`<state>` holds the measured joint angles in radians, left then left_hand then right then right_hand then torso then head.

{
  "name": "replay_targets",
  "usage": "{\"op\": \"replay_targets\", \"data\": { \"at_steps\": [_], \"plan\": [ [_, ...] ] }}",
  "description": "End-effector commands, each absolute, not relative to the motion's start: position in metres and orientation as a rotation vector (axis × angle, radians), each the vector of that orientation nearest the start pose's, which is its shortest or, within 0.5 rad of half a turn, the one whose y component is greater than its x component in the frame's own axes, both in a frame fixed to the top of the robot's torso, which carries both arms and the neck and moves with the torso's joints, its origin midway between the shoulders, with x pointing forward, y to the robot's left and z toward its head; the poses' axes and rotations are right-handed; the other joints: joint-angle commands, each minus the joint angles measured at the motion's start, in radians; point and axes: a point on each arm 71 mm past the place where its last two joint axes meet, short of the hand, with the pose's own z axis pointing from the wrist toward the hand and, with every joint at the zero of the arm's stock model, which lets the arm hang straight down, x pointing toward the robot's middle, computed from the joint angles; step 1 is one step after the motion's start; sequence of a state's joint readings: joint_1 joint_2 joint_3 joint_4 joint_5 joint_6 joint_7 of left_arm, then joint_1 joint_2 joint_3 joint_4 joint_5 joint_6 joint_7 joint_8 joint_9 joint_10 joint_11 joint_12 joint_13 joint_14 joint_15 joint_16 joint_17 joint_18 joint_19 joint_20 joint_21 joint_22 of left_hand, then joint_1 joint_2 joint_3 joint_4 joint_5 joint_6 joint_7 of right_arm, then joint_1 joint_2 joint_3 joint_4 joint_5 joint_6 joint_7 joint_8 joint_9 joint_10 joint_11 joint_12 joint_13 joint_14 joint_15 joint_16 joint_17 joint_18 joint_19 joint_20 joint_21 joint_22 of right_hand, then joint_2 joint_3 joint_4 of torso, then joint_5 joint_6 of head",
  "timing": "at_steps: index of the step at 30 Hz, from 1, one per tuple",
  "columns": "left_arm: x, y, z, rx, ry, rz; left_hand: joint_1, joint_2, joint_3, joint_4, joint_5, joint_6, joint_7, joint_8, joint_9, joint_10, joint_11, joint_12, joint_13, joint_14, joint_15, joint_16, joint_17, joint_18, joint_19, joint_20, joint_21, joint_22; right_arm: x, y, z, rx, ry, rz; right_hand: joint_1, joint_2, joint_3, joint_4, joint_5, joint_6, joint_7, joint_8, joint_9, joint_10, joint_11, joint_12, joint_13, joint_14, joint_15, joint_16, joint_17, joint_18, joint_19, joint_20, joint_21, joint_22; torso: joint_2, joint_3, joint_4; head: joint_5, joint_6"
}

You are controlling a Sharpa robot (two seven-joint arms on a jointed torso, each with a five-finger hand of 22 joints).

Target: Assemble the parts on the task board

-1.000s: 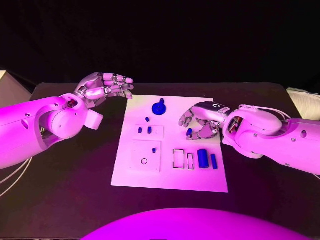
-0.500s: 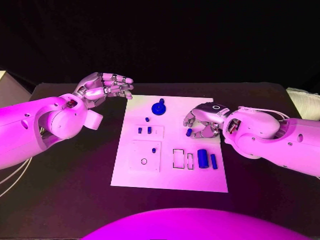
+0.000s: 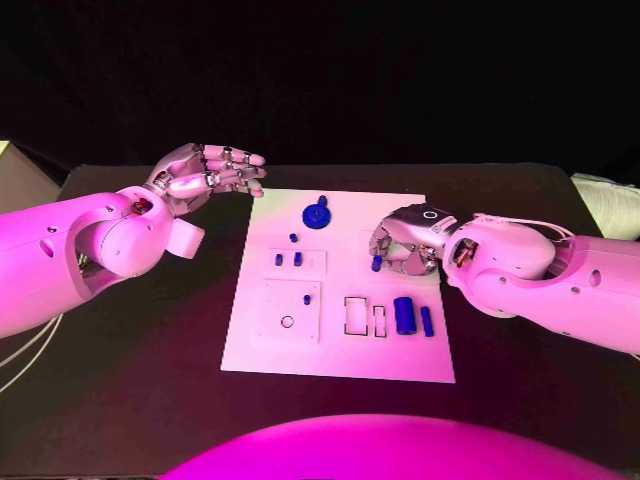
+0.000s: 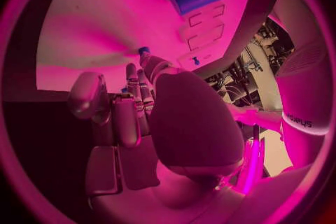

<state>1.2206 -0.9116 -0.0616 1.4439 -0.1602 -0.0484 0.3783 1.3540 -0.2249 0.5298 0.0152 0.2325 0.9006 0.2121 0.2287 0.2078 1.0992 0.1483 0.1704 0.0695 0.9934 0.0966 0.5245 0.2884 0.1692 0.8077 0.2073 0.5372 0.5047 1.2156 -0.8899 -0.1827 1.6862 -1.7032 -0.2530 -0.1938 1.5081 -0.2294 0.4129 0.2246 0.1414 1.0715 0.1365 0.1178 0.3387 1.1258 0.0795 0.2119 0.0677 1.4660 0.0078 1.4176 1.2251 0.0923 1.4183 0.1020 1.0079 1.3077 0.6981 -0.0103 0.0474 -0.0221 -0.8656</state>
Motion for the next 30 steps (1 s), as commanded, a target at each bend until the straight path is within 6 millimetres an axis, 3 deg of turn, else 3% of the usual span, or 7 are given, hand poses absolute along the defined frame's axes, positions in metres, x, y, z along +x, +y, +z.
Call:
{"op": "replay_targets", "data": {
  "at_steps": [1,11,20,27,30],
  "plan": [
    [0.4949,0.2503,-0.1776,-0.906,1.562,-1.615,0.009,-0.002,-0.008,0.001,-0.004,-0.003,0.006,-0.003,-0.001,-0.002,0.005,-0.007,0.001,0.006,0.002,-0.004,0.001,0.010,0.008,-0.001,-0.002,-0.001,0.4296,-0.1746,-0.2183,-0.476,1.745,0.553,-0.004,-0.013,0.019,0.004,-0.006,0.012,-0.001,0.007,0.003,0.016,-0.002,0.001,0.000,0.036,-0.010,0.006,0.003,0.000,0.007,-0.003,0.007,0.123,0.000,-0.0003,0.0003,0.000,-0.002],
    [0.4950,0.2509,-0.1776,-0.907,1.560,-1.613,0.010,0.000,-0.008,0.001,-0.004,-0.003,0.005,-0.003,-0.001,-0.002,0.004,-0.007,0.001,0.006,0.002,-0.005,0.002,0.010,0.009,-0.001,-0.004,-0.002,0.4281,-0.1720,-0.2189,-0.454,1.761,0.576,-0.021,-0.031,0.042,0.007,-0.008,0.014,0.000,0.007,0.005,0.030,-0.003,-0.008,0.000,0.036,-0.011,0.008,0.004,-0.001,0.010,-0.005,0.016,0.128,0.000,0.0001,-0.0002,-0.001,-0.004],
    [0.4950,0.2513,-0.1777,-0.908,1.560,-1.610,0.010,0.000,-0.008,0.001,-0.004,-0.003,0.005,-0.003,-0.001,-0.002,0.004,-0.007,0.001,0.006,0.002,-0.005,0.002,0.010,0.009,-0.001,-0.004,-0.002,0.4277,-0.1702,-0.2186,-0.447,1.758,0.585,-0.048,-0.059,0.045,0.009,-0.005,-0.017,0.005,-0.009,0.001,0.023,0.002,-0.028,0.000,0.035,-0.007,0.008,0.000,-0.003,0.013,-0.002,0.021,0.132,0.000,0.0001,0.0000,-0.001,-0.005],
    [0.4950,0.2515,-0.1777,-0.909,1.560,-1.609,0.010,0.000,-0.008,0.001,-0.004,-0.003,0.005,-0.003,-0.001,-0.002,0.004,-0.007,0.001,0.006,0.002,-0.005,0.002,0.010,0.009,-0.001,-0.004,-0.002,0.4272,-0.1691,-0.2180,-0.442,1.753,0.589,-0.056,-0.061,0.039,0.007,0.001,-0.031,0.004,-0.016,-0.001,0.023,0.002,-0.031,0.001,0.036,-0.007,0.010,0.002,-0.003,0.013,-0.002,0.023,0.133,0.000,0.0002,-0.0003,-0.001,-0.004],
    [0.4950,0.2516,-0.1777,-0.909,1.560,-1.609,0.010,0.000,-0.008,0.001,-0.004,-0.003,0.005,-0.003,-0.001,-0.002,0.004,-0.007,0.001,0.006,0.002,-0.005,0.002,0.010,0.009,-0.001,-0.004,-0.002,0.4271,-0.1689,-0.2180,-0.441,1.752,0.589,-0.040,-0.039,0.064,-0.005,-0.009,-0.001,0.000,0.002,0.009,0.051,-0.004,-0.025,0.006,0.036,-0.012,0.012,0.004,-0.004,0.016,-0.004,0.029,0.137,0.000,0.0001,0.0000,-0.001,-0.004]
  ]
}}
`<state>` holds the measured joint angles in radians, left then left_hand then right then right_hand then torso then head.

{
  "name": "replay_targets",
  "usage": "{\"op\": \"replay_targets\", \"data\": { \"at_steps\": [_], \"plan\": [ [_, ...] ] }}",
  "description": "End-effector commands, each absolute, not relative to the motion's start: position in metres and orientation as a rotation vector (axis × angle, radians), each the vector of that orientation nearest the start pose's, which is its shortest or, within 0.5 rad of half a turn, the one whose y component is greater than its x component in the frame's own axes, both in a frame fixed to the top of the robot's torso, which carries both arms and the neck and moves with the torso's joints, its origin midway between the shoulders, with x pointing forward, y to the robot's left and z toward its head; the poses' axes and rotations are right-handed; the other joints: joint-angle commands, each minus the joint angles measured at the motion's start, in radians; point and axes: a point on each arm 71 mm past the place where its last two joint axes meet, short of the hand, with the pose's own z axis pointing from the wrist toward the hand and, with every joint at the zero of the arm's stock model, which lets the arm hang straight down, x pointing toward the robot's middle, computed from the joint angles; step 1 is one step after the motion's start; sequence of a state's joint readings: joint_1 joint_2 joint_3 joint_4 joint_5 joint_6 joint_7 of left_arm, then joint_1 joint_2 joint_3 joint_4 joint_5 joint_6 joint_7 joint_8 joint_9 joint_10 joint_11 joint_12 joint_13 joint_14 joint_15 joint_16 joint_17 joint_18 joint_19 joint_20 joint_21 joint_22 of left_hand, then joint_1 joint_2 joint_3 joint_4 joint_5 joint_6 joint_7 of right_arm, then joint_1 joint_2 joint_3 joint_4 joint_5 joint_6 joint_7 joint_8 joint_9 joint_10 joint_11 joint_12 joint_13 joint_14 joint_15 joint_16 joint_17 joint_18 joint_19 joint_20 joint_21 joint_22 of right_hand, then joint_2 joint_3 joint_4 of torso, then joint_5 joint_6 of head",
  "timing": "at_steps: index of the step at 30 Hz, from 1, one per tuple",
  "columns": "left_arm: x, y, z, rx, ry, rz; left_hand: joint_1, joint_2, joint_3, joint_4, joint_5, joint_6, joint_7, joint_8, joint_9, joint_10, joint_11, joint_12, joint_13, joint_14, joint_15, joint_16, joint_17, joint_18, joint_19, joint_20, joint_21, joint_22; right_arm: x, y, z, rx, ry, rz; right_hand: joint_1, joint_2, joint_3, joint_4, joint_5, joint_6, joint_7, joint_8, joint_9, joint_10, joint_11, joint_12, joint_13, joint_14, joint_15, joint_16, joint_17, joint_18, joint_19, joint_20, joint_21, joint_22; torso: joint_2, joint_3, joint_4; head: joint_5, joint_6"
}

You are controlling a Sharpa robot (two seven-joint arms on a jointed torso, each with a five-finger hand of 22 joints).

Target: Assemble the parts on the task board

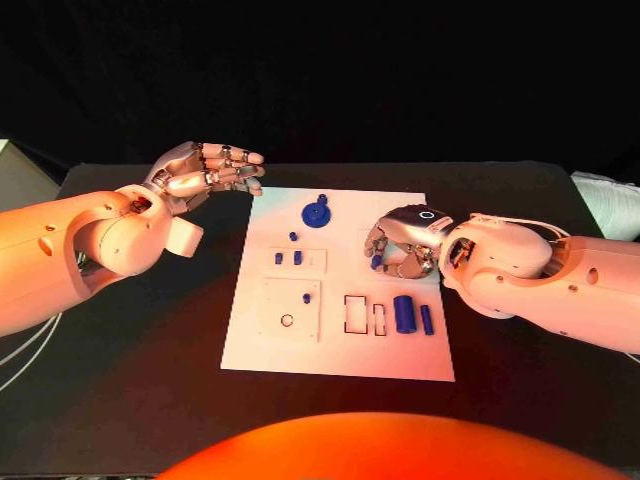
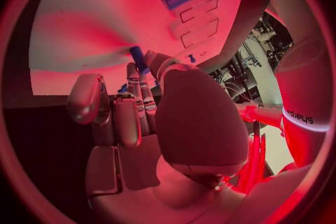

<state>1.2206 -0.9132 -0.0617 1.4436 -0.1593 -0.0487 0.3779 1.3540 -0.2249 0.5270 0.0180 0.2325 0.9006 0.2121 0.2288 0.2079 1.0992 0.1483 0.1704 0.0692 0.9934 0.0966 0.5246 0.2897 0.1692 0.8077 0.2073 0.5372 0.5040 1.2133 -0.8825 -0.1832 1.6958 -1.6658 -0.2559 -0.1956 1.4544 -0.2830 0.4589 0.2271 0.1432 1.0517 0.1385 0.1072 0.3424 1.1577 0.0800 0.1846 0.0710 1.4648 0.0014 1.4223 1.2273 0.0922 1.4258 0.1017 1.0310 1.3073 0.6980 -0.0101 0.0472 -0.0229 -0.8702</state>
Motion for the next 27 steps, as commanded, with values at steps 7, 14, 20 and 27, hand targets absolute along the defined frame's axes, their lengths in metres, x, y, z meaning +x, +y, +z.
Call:
{"op": "replay_targets", "data": {
  "at_steps": [7,14,20,27],
  "plan": [
    [0.495,0.252,-0.178,-0.910,1.560,-1.608,0.010,0.000,-0.005,-0.002,-0.004,-0.003,0.005,-0.003,-0.002,-0.002,0.004,-0.007,0.001,0.006,0.002,-0.005,0.001,0.010,0.009,-0.001,-0.004,-0.001,0.427,-0.168,-0.216,-0.430,1.729,0.596,0.035,0.086,0.096,-0.045,-0.074,0.091,-0.025,0.064,0.036,0.104,-0.034,0.022,0.023,0.040,-0.029,0.012,0.009,-0.007,0.018,-0.022,0.034,0.149,0.000,0.0000,0.0006,-0.002,0.000],
    [0.495,0.252,-0.178,-0.910,1.560,-1.608,0.011,0.000,-0.006,-0.002,-0.004,-0.003,0.006,-0.003,-0.002,-0.001,0.004,-0.007,0.002,0.007,0.002,-0.006,0.003,0.010,0.011,-0.001,-0.006,-0.002,0.427,-0.167,-0.213,-0.396,1.688,0.609,0.019,0.099,0.132,-0.076,-0.068,0.091,-0.031,0.092,0.069,0.136,-0.043,0.019,0.037,0.042,-0.037,0.014,0.012,-0.010,0.022,-0.032,0.047,0.154,0.000,0.0000,0.0002,-0.003,-0.001],
    [0.495,0.253,-0.178,-0.911,1.559,-1.606,0.011,0.000,-0.006,-0.002,-0.004,-0.003,0.006,-0.003,-0.002,-0.001,0.004,-0.007,0.002,0.007,0.002,-0.006,0.003,0.010,0.011,-0.001,-0.006,-0.002,0.425,-0.169,-0.210,-0.356,1.670,0.626,0.007,0.095,0.147,-0.090,-0.064,0.087,-0.031,0.104,0.084,0.145,-0.044,0.015,0.043,0.042,-0.038,0.015,0.014,-0.011,0.023,-0.034,0.052,0.156,-0.001,-0.0002,-0.0007,-0.001,0.001],
    [0.496,0.253,-0.178,-0.912,1.558,-1.603,0.011,0.000,-0.006,-0.002,-0.004,-0.003,0.006,-0.003,-0.002,-0.001,0.004,-0.007,0.002,0.007,0.002,-0.006,0.003,0.010,0.011,-0.001,-0.006,-0.002,0.421,-0.168,-0.195,-0.308,1.630,0.676,-0.002,0.092,0.158,-0.100,-0.063,0.082,-0.032,0.111,0.094,0.148,-0.045,0.011,0.047,0.043,-0.039,0.016,0.015,-0.011,0.024,-0.035,0.055,0.156,-0.002,-0.0002,0.0000,0.001,0.003]
  ]
}}
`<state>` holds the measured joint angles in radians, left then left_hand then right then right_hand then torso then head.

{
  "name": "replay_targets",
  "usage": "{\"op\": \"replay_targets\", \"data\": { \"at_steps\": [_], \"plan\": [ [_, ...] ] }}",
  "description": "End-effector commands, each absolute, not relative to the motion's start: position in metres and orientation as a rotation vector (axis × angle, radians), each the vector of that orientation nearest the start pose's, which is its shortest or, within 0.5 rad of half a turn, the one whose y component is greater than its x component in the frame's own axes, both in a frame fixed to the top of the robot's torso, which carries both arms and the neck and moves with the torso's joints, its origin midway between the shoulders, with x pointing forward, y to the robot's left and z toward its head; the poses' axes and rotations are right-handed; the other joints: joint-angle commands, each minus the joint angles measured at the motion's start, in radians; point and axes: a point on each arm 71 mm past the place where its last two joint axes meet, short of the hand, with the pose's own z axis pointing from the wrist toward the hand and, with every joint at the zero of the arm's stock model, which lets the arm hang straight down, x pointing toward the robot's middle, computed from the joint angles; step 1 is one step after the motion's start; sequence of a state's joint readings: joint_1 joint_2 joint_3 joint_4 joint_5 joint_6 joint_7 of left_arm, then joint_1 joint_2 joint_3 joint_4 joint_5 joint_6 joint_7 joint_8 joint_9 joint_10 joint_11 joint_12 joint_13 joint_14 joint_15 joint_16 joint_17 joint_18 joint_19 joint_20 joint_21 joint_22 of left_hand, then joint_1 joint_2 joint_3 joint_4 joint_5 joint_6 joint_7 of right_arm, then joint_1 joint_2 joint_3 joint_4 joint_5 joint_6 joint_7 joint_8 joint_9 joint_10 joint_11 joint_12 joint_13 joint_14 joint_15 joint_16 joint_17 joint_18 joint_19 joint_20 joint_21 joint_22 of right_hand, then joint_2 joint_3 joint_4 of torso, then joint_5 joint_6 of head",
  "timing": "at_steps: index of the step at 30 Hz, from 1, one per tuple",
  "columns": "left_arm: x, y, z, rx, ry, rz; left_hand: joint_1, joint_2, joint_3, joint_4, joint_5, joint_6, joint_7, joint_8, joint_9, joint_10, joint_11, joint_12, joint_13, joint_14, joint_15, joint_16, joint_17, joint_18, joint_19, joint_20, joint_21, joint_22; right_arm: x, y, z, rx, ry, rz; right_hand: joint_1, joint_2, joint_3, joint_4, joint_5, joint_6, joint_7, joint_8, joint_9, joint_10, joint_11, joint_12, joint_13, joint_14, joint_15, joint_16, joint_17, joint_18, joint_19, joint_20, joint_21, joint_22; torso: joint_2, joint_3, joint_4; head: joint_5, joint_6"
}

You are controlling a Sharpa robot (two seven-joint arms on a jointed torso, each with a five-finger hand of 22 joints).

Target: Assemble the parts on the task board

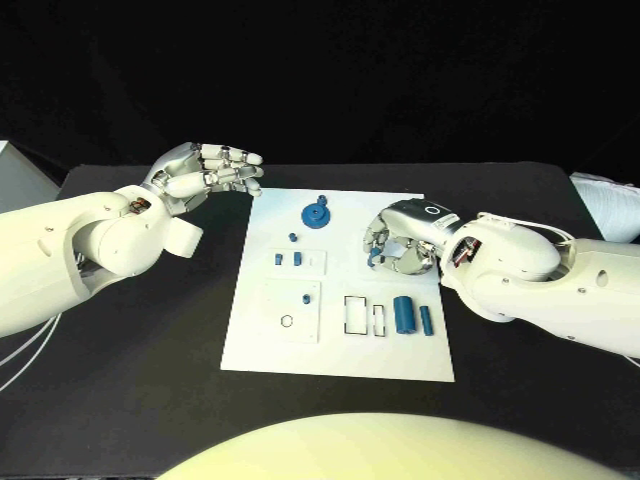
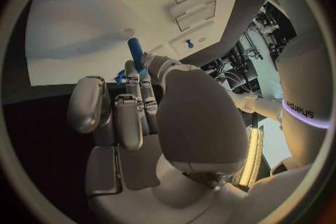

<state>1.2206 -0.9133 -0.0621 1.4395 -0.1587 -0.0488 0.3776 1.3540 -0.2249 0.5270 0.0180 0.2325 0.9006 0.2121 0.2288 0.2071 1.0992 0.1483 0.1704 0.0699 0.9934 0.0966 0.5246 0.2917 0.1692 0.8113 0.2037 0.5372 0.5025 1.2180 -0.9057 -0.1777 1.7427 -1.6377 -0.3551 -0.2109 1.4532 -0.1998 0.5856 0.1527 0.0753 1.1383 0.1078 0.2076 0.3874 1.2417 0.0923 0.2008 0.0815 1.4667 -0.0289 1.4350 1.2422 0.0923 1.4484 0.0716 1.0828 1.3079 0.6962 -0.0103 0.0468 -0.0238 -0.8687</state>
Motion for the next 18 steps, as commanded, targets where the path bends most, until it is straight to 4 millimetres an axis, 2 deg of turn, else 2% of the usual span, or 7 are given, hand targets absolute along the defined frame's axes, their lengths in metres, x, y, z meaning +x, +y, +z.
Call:
{"op": "replay_targets", "data": {
  "at_steps": [1,6,10,15,18],
  "plan": [
    [0.496,0.253,-0.179,-0.913,1.558,-1.603,0.011,0.000,-0.007,-0.002,-0.004,-0.003,0.006,-0.003,-0.001,-0.001,0.004,-0.007,0.001,0.007,0.002,-0.006,0.001,0.010,0.007,0.003,-0.006,-0.001,0.420,-0.167,-0.191,-0.305,1.620,0.689,0.000,0.009,0.031,-0.026,0.005,-0.004,-0.001,0.011,0.049,0.064,-0.057,-0.006,0.037,0.041,-0.009,0.003,0.000,-0.012,0.002,-0.005,0.004,0.156,-0.001,0.0001,0.0004,0.002,0.002],
    [0.497,0.252,-0.179,-0.913,1.558,-1.605,0.011,0.000,-0.007,-0.002,-0.004,-0.003,0.006,-0.003,-0.001,-0.001,0.004,-0.007,0.001,0.007,0.002,-0.006,0.001,0.010,0.007,0.003,-0.006,-0.001,0.412,-0.156,-0.180,-0.301,1.583,0.757,-0.006,0.008,0.039,-0.033,0.008,-0.008,0.000,0.015,0.056,0.065,-0.057,-0.009,0.040,0.041,-0.009,0.003,0.000,-0.012,0.002,-0.006,0.005,0.156,-0.001,-0.0002,0.0007,0.006,0.003],
    [0.497,0.251,-0.180,-0.913,1.558,-1.608,0.013,0.003,-0.007,-0.002,-0.003,-0.002,0.005,-0.002,-0.001,0.000,0.004,-0.007,0.001,0.008,0.002,-0.008,0.003,0.011,0.008,0.003,-0.008,-0.002,0.406,-0.138,-0.177,-0.319,1.572,0.817,-0.007,0.008,0.042,-0.037,0.010,-0.011,0.000,0.017,0.059,0.065,-0.056,-0.011,0.041,0.041,-0.009,0.003,-0.002,-0.011,0.001,-0.006,0.001,0.155,0.001,-0.0005,-0.0006,0.011,0.004],
    [0.497,0.249,-0.180,-0.914,1.560,-1.612,0.013,0.003,-0.007,-0.002,-0.003,-0.002,0.005,-0.002,-0.001,0.000,0.004,-0.007,0.001,0.008,0.002,-0.008,0.003,0.011,0.008,0.003,-0.008,-0.002,0.397,-0.109,-0.183,-0.365,1.572,0.896,-0.009,0.008,0.047,-0.042,0.012,-0.013,0.001,0.019,0.063,0.065,-0.056,-0.014,0.042,0.040,-0.008,0.002,-0.002,-0.010,0.000,-0.006,-0.004,0.154,0.000,-0.0011,-0.0006,0.019,0.005],
    [0.497,0.248,-0.181,-0.913,1.561,-1.616,0.013,0.003,-0.007,-0.002,-0.003,-0.002,0.005,-0.002,-0.001,0.000,0.004,-0.007,0.001,0.008,0.002,-0.008,0.003,0.011,0.008,0.003,-0.008,-0.002,0.390,-0.090,-0.190,-0.396,1.572,0.943,-0.011,0.008,0.050,-0.045,0.015,-0.016,0.002,0.020,0.065,0.065,-0.055,-0.015,0.043,0.040,-0.008,0.002,-0.004,-0.010,-0.001,-0.006,-0.007,0.153,0.001,-0.0011,-0.0002,0.026,0.014]
  ]
}}
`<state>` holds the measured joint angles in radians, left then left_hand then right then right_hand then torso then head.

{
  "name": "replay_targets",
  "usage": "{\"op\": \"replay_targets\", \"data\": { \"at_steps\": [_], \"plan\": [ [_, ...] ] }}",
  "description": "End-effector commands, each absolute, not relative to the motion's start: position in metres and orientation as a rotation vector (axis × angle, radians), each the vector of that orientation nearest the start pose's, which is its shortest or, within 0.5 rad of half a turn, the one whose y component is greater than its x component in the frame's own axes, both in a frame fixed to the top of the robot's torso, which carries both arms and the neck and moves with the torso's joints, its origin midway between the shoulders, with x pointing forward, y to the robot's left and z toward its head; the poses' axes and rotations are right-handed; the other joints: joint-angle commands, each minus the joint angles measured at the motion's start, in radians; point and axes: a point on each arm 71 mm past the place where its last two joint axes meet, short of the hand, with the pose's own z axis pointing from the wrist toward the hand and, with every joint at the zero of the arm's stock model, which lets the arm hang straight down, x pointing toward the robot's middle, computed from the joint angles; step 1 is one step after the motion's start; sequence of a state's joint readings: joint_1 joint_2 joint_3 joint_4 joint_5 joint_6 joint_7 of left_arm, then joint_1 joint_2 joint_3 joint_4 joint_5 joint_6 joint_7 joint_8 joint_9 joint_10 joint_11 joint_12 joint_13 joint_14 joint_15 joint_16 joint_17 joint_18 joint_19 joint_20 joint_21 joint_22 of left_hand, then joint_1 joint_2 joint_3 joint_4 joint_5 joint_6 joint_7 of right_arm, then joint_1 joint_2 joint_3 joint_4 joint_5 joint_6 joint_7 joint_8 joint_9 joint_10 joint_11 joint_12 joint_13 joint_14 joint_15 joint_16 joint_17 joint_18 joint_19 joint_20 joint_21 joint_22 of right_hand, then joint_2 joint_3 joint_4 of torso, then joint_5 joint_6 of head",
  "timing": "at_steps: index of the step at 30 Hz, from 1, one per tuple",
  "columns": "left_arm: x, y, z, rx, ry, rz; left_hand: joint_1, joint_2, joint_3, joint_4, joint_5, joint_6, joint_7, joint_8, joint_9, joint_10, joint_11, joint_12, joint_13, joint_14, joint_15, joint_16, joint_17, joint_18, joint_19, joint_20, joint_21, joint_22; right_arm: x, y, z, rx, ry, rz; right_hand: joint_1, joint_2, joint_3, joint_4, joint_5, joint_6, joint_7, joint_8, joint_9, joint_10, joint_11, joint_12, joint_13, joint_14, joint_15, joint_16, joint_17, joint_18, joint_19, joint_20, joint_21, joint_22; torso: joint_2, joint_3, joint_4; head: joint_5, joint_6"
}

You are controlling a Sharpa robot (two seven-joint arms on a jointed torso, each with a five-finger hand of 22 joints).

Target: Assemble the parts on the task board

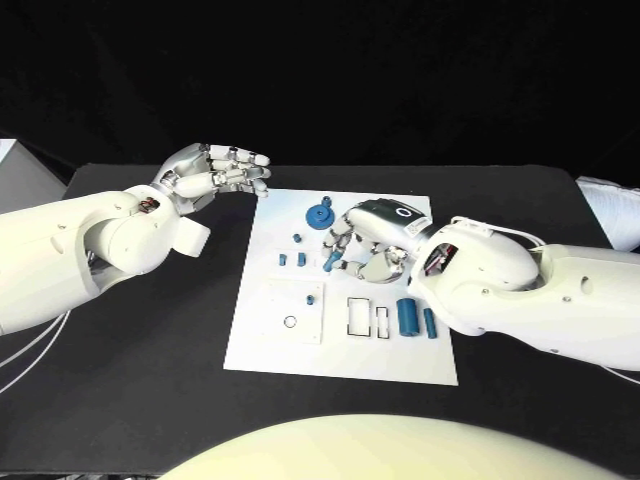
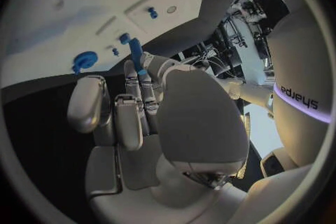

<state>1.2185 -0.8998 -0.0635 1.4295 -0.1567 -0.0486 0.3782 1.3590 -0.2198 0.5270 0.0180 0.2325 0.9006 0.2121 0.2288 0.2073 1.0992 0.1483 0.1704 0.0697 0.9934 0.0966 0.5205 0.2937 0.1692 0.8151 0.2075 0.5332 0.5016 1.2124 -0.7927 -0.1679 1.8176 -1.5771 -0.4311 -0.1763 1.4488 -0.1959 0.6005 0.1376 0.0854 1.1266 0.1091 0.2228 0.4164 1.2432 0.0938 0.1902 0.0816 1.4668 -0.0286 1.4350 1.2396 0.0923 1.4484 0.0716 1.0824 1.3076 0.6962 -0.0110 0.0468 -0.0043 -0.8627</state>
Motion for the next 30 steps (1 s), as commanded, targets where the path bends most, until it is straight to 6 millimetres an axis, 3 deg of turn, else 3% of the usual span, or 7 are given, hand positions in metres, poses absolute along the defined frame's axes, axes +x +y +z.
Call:
{"op": "replay_targets", "data": {
  "at_steps": [1,4,12,21,30],
  "plan": [
    [0.498,0.247,-0.181,-0.914,1.561,-1.617,0.008,-0.002,-0.007,-0.002,-0.003,-0.002,0.005,-0.002,-0.001,0.000,0.004,-0.007,0.001,0.008,0.002,-0.004,0.001,0.010,0.005,-0.001,-0.003,-0.001,0.387,-0.083,-0.193,-0.409,1.573,0.960,-0.007,0.005,0.035,-0.030,0.005,-0.004,0.001,0.005,0.036,0.063,-0.057,-0.005,0.043,0.040,-0.008,0.002,-0.002,-0.010,-0.001,-0.006,-0.007,0.154,0.001,0.0001,0.0019,0.007,0.012],
    [0.498,0.245,-0.181,-0.913,1.564,-1.623,0.008,-0.002,-0.007,-0.002,-0.003,-0.002,0.005,-0.002,-0.001,0.000,0.004,-0.007,0.001,0.008,0.002,-0.004,0.001,0.010,0.005,-0.001,-0.003,-0.001,0.379,-0.063,-0.199,-0.449,1.570,1.005,-0.008,0.005,0.037,-0.033,0.007,-0.006,0.002,0.005,0.038,0.063,-0.056,-0.006,0.044,0.040,-0.008,0.001,-0.003,-0.009,-0.002,-0.006,-0.010,0.153,0.001,-0.0003,0.0033,0.011,0.013],
    [0.498,0.241,-0.182,-0.911,1.569,-1.631,0.008,-0.002,-0.007,-0.002,-0.003,-0.002,0.005,-0.002,-0.001,0.000,0.004,-0.007,0.001,0.008,0.002,-0.004,0.001,0.010,0.005,-0.001,-0.003,-0.001,0.370,-0.039,-0.216,-0.507,1.603,1.042,-0.011,0.005,0.041,-0.038,0.011,-0.010,0.003,0.007,0.041,0.062,-0.055,-0.009,0.046,0.039,-0.007,0.000,-0.006,-0.008,-0.004,-0.005,-0.019,0.151,0.001,-0.0012,0.0022,0.025,0.002],
    [0.498,0.237,-0.182,-0.908,1.575,-1.639,0.009,-0.002,-0.008,-0.002,-0.004,-0.002,0.005,-0.002,-0.001,0.000,0.004,-0.006,0.002,0.009,0.002,-0.005,0.003,0.011,0.006,-0.001,-0.005,-0.002,0.368,-0.035,-0.235,-0.538,1.658,1.020,-0.012,0.005,0.043,-0.040,0.012,-0.011,0.003,0.008,0.043,0.061,-0.055,-0.010,0.046,0.039,-0.007,0.000,-0.007,-0.007,-0.005,-0.005,-0.022,0.150,0.002,0.0002,0.0007,0.040,-0.006],
    [0.498,0.237,-0.182,-0.909,1.576,-1.637,0.009,-0.002,-0.008,-0.002,-0.004,-0.002,0.005,-0.002,-0.001,0.000,0.004,-0.006,0.002,0.009,0.002,-0.005,0.003,0.011,0.006,-0.001,-0.005,-0.002,0.370,-0.041,-0.241,-0.552,1.676,0.968,-0.013,0.005,0.043,-0.041,0.012,-0.011,0.004,0.008,0.044,0.062,-0.055,-0.010,0.047,0.039,-0.007,0.000,-0.005,-0.008,-0.004,-0.005,-0.017,0.151,0.002,0.0009,0.0006,0.046,-0.010]
  ]
}}
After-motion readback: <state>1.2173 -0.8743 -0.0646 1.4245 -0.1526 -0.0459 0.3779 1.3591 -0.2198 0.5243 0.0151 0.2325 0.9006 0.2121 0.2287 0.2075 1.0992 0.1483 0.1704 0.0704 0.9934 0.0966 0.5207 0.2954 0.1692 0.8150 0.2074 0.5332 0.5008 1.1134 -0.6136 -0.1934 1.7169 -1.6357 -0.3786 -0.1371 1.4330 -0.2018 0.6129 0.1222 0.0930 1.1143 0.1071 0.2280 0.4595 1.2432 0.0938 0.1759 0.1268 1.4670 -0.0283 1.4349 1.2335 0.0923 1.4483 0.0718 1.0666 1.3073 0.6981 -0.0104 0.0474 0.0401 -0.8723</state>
